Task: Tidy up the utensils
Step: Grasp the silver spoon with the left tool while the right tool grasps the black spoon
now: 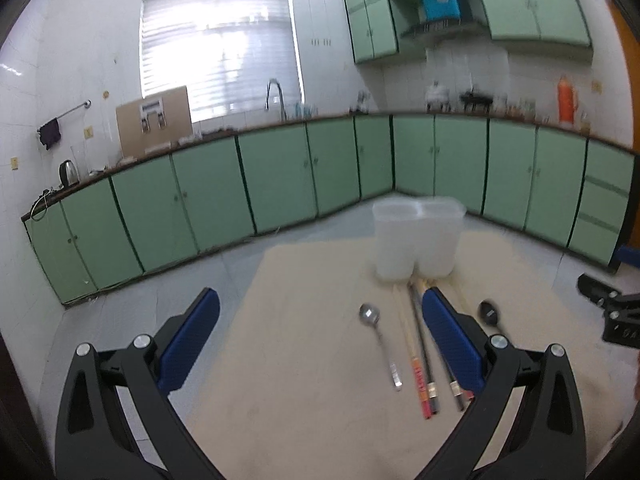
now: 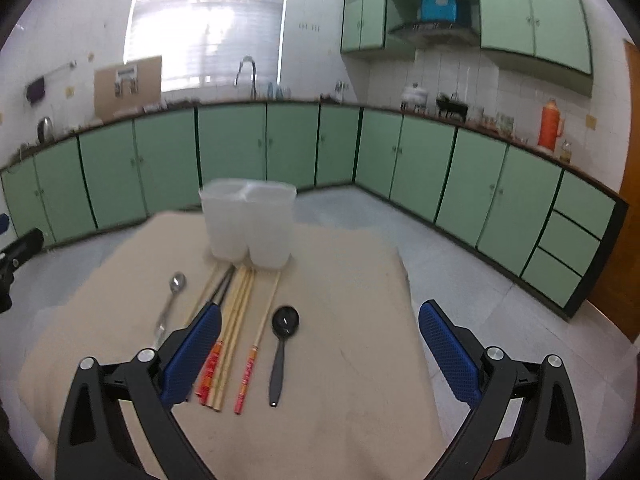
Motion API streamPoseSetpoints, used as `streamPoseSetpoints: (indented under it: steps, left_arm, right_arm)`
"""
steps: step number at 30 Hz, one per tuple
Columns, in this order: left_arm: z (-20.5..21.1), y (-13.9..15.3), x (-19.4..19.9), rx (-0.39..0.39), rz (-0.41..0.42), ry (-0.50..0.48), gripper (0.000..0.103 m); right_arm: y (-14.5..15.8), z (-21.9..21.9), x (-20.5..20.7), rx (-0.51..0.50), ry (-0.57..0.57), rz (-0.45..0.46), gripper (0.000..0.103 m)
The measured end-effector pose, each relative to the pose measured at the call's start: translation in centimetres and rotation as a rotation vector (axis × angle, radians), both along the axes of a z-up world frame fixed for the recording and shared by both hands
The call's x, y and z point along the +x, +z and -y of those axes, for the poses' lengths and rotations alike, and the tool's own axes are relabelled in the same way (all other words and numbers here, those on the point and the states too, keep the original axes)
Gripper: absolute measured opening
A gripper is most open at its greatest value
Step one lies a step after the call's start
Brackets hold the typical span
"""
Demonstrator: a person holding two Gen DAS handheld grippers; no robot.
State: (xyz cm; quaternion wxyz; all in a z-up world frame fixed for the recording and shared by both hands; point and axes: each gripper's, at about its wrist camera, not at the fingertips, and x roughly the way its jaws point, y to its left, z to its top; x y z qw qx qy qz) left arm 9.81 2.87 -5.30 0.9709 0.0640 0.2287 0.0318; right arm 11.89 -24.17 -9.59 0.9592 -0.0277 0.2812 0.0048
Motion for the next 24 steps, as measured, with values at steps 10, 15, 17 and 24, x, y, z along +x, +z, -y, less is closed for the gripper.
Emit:
streamPoseSetpoints:
  steps: [10,15,17,24]
  left_arm:
    - [-0.4,-5.9,10.8,-0.028,-0.242,0.006,0.098]
    - [0.7,-8.8,14.3,-0.012,-0.335,-0.006,0.096]
    - [1.0,-10.1,15.8,-0.005,-0.379,-0.008,0.093]
    - [1.4,-12.5,19.0,-0.020,-0.481,-0.013,0.081]
  right_arm:
    - [-4.9,-0.3,8.1,0.036,0.046,-0.211,0.081]
    - [-7.4,-0.4,11.3,0.074,0.075,-0.314,0.071]
    - [-8.3,-0.5,12.2,0.088,0.085,-0.348,0.068]
    - [-10.7,-0.5,13.9,0.086,0.080,-0.437,0.058]
